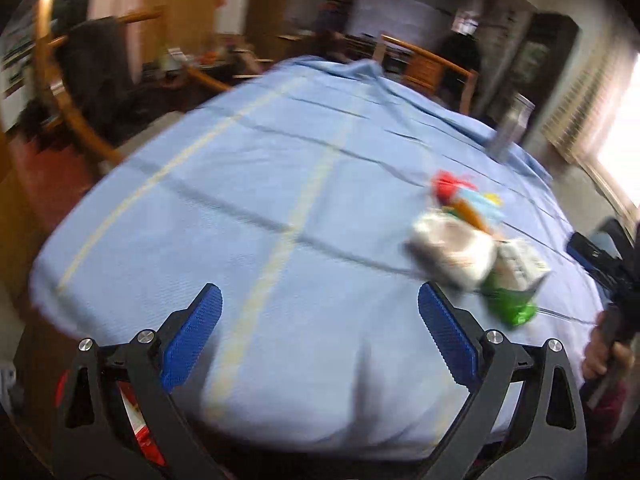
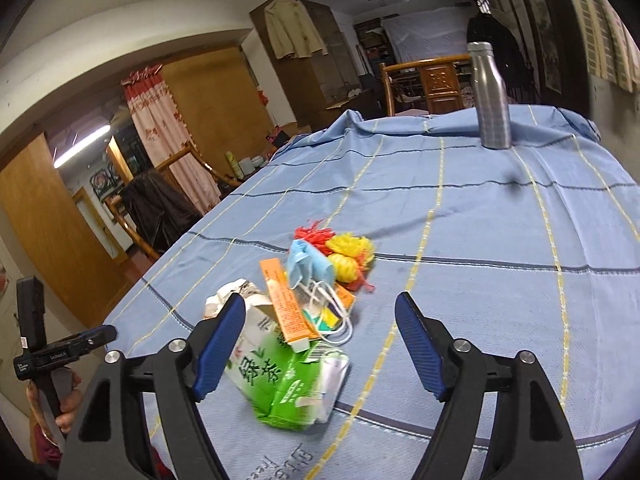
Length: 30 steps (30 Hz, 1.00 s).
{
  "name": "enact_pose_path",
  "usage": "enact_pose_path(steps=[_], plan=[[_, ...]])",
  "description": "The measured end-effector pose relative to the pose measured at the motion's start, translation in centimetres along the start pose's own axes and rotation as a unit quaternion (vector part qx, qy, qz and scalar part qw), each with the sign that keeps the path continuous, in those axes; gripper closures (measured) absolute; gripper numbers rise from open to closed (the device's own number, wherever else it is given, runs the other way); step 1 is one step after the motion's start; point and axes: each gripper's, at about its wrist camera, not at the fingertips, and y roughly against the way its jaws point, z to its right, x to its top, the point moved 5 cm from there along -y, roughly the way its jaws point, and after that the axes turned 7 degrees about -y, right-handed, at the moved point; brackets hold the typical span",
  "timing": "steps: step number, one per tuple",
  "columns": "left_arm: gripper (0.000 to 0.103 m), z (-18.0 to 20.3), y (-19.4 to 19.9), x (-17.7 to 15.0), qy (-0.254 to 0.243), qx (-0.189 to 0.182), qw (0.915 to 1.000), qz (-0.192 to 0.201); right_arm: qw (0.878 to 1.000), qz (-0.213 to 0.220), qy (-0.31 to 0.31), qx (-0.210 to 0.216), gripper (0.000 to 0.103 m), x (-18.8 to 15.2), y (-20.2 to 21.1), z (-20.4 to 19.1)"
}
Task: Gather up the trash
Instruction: 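Move both grippers back over the remaining trash on the table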
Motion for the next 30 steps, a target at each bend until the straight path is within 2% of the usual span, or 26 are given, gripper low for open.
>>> enact_pose_path(steps=[1, 7, 10, 14, 18, 21, 23, 26, 28, 30], plan=[[0.008, 1.8, -1.0, 0.8, -0.017, -0.014, 0.9997, -0.005, 1.0, 0.0, -0.004, 0.003, 0.026, 0.1, 0.0, 0.3], [0.008, 7.1, -4.5, 2.8, -0.067, -0.044, 0.9966, -0.019, 1.0, 0.006, -0.011, 0.006, 0.025, 0.1, 0.1, 1.7], [0.008, 9.1, -5.6, 2.9, -0.086, -0.057, 0.9943, -0.026, 1.0, 0.009, -0.014, 0.007, 0.022, 0.2, 0.2, 2.1], [0.008, 10.8, -7.1, 2.1, -0.112, -0.057, 0.9909, -0.048, 0.999, 0.001, -0.029, 0.014, 0.021, 0.1, -0.4, 3.0], [0.008, 10.3, -8.7, 1.5, -0.126, -0.028, 0.9891, -0.071, 0.999, -0.009, -0.043, 0.023, 0.018, 0.1, -0.9, 3.5], [0.008, 7.1, -9.0, 2.1, -0.115, 0.048, 0.9901, -0.064, 0.999, -0.009, -0.045, 0.021, 0.018, 0.1, -0.9, 3.6], [0.008, 3.3, -8.1, 2.5, -0.08, 0.089, 0.991, -0.06, 0.999, -0.01, -0.045, 0.022, 0.018, 0.0, -0.9, 3.6], [0.008, 0.6, -6.2, 2.2, -0.049, 0.082, 0.9939, -0.055, 0.999, -0.012, -0.041, 0.026, 0.018, -0.1, -1.0, 3.3], [0.008, 0.7, -5.1, 2.1, -0.055, 0.068, 0.995, -0.048, 0.999, -0.015, -0.037, 0.031, 0.018, -0.2, -1.2, 3.0], [0.007, 2.4, -4.8, 2.2, -0.08, 0.039, 0.9953, -0.039, 0.999, -0.018, -0.032, 0.032, 0.017, -0.3, -1.3, 2.8]])
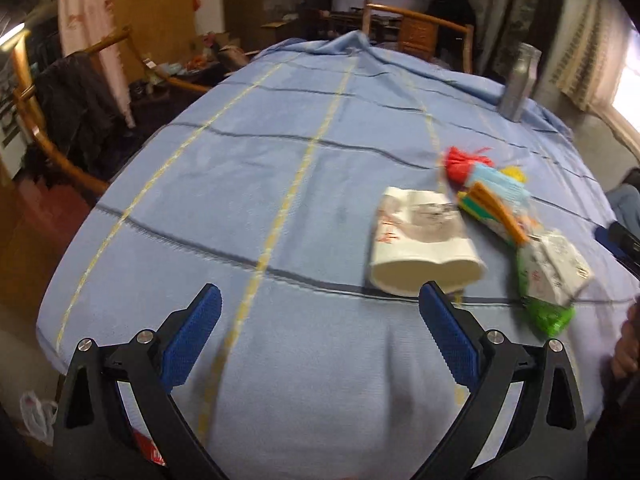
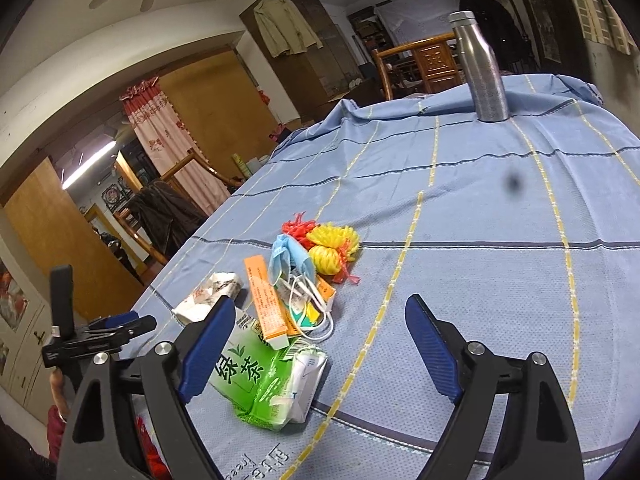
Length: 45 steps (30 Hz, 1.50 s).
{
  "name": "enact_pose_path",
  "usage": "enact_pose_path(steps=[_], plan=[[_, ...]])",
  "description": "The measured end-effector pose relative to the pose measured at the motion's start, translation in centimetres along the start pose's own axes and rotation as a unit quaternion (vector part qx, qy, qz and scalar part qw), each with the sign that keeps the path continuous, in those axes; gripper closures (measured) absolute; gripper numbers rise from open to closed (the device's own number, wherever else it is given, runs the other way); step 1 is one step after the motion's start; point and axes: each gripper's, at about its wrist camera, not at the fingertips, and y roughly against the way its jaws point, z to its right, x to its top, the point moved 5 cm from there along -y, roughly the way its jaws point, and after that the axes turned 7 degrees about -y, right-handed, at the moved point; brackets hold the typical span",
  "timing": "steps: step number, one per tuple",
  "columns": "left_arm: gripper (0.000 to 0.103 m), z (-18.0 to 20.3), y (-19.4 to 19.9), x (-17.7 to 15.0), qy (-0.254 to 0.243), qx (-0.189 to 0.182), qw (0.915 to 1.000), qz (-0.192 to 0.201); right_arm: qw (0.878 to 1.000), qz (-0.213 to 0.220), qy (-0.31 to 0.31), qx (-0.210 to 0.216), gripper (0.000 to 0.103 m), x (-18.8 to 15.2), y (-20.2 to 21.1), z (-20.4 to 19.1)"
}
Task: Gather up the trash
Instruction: 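Move both grippers back over the remaining trash on the table, then grasp the crumpled white paper cup with the left gripper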
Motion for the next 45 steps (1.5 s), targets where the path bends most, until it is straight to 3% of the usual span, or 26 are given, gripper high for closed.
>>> enact_pose_path(steps=[10, 17, 25, 30, 33, 38, 45], plan=[[0.007, 6.5, -4.8, 3.3, -0.069, -0.033, 0.997, -0.017, 1.0, 0.001, -0.006, -0.009, 0.016, 0.0, -0.1, 0.3], [0.007, 6.3, -7.9, 3.0, -0.063, -0.019, 0.9963, -0.055, 1.0, -0.006, -0.007, -0.004, 0.015, -0.1, -0.3, 0.3], [0.007, 5.6, -9.2, 2.9, -0.046, -0.029, 0.9952, -0.081, 1.0, -0.018, -0.007, -0.002, 0.012, -0.3, -0.8, 0.1], [0.009, 5.3, -8.9, 2.9, -0.037, -0.031, 0.9962, -0.072, 1.0, -0.023, -0.01, -0.003, 0.009, -0.4, -1.0, 0.2], [0.018, 4.8, -8.2, 3.1, -0.019, -0.048, 0.9974, -0.05, 1.0, -0.028, -0.008, -0.003, 0.009, -0.6, -1.2, 0.0], [0.019, 4.4, -6.5, 3.6, -0.004, -0.045, 0.999, 0.0, 0.999, -0.031, 0.016, -0.009, 0.008, -1.1, -1.3, -0.7], [0.019, 3.4, -6.0, 3.9, 0.026, -0.054, 0.9981, 0.013, 0.995, -0.058, 0.068, 0.036, 0.009, -3.2, -1.3, -4.3]])
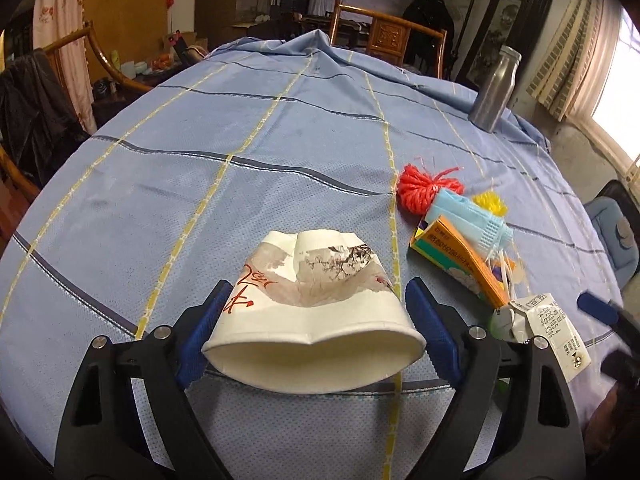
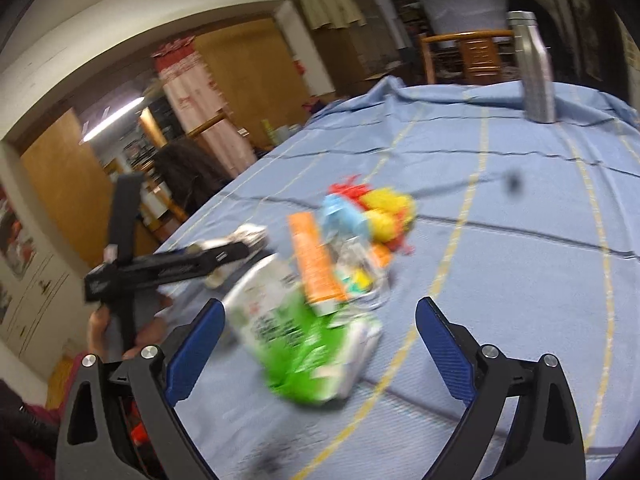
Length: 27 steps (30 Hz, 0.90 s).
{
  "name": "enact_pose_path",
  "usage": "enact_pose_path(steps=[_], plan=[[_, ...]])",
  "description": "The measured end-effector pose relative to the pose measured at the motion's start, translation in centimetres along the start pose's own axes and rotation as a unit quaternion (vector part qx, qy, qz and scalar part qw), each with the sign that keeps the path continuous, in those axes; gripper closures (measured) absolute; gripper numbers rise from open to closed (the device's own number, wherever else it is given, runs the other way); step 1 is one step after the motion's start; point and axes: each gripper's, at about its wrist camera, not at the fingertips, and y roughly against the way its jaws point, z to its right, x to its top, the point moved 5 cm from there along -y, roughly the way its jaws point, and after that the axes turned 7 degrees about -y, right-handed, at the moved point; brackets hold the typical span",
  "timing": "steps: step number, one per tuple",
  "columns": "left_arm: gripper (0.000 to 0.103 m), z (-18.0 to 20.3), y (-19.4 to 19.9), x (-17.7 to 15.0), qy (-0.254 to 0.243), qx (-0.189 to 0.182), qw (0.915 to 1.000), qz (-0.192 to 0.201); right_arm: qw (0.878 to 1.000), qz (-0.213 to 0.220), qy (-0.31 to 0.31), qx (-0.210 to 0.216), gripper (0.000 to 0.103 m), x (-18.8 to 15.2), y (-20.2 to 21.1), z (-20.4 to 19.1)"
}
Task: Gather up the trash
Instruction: 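Grasp the crumpled white paper cup with the left gripper, then grasp the green drink carton with the right gripper while the left gripper holds the cup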
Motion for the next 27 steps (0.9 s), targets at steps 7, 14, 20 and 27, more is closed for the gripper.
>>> enact_pose_path(steps=[7, 14, 20, 27], plan=[[0.019, -0.5, 0.3, 0.0, 0.021, -0.029, 0.9993, 0.007, 0.998, -0.028, 0.054, -0.019, 0.011, -1.2, -2.0, -3.8], [0.018, -0.9, -0.2, -0.1, 0.034, -0.043, 0.9985, -0.006, 0.994, -0.063, 0.067, -0.06, 0.038, -2.2, -4.5, -4.5], [0.018, -1.3, -1.1, -0.4, 0.05, -0.061, 0.9963, -0.034, 0.999, -0.011, 0.032, -0.011, 0.091, -0.6, -1.3, -4.1], [0.019, -0.6, 1.3, -0.4, 0.026, -0.034, 0.9989, 0.019, 0.998, 0.05, 0.014, 0.019, 0.091, 1.7, 3.6, -3.8]])
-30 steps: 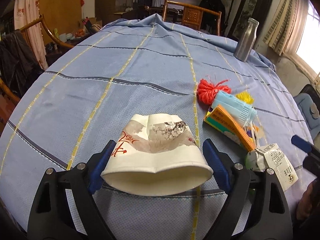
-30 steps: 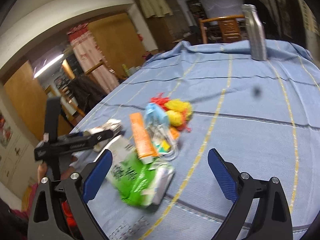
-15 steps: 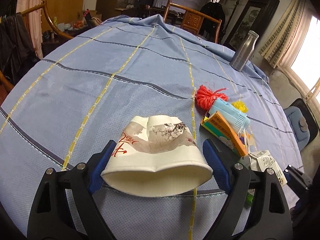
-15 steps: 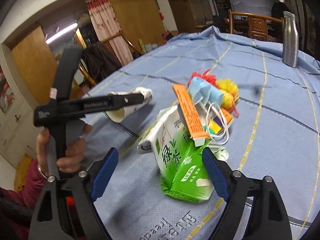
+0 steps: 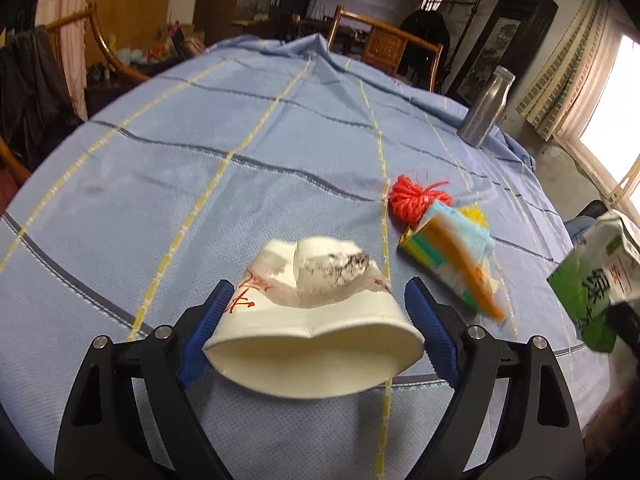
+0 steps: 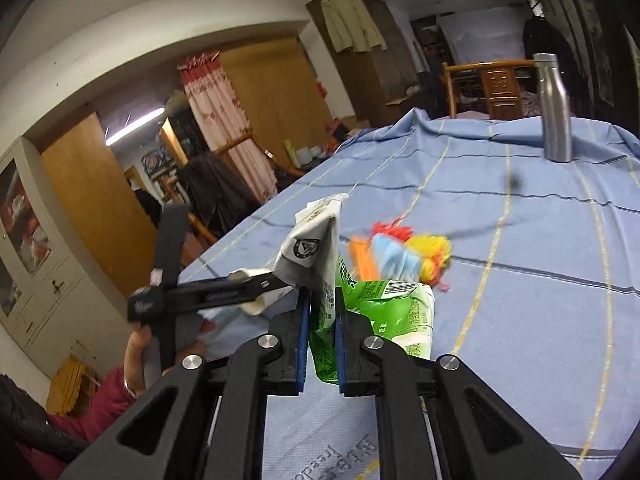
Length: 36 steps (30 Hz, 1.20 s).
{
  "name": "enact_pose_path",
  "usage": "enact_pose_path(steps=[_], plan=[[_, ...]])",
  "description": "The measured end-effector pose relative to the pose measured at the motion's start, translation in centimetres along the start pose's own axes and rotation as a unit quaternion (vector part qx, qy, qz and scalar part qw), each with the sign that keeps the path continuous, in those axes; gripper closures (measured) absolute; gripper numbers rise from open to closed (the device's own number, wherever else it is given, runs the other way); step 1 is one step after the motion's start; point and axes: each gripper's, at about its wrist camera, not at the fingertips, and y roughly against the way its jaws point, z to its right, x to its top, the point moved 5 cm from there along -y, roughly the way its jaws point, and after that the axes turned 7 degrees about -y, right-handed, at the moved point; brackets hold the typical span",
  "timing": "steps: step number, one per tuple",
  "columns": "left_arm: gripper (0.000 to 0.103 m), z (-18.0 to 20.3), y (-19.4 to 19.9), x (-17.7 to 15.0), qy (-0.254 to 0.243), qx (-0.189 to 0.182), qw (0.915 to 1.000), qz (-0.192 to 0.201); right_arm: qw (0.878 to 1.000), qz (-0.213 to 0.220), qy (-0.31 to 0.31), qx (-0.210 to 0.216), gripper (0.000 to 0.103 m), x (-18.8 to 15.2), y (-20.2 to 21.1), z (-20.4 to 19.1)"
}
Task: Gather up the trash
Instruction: 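Grasp the green drink carton with the right gripper while the left gripper holds the cup, then carry the cup and carton to the red wastebasket and open both grippers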
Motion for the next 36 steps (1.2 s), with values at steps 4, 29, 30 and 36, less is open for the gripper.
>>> enact_pose_path(steps=[4, 29, 30, 36], plan=[[0.019, 0.2, 3.1, 0.1, -0.002, 0.007, 0.9994, 0.034, 1.0, -0.002, -0.018, 0.015, 0.091, 0.6, 0.4, 0.5], [0.019, -1.8, 16.0, -3.4, -0.032, 0.173, 0.9749, 0.136, 0.998, 0.019, 0.018, 0.05, 0.091, -0.2, 1.9, -3.6], [0.019, -2.3, 16.5, -3.7, -0.028, 0.179, 0.9737, 0.138, 0.998, 0.016, 0.024, 0.055, 0.091, -0.3, 1.6, -4.3], [0.019, -6.2, 20.3, -6.3, -0.002, 0.216, 0.9651, 0.148, 0.995, -0.005, 0.054, 0.079, 0.091, -0.7, -0.1, -8.5]])
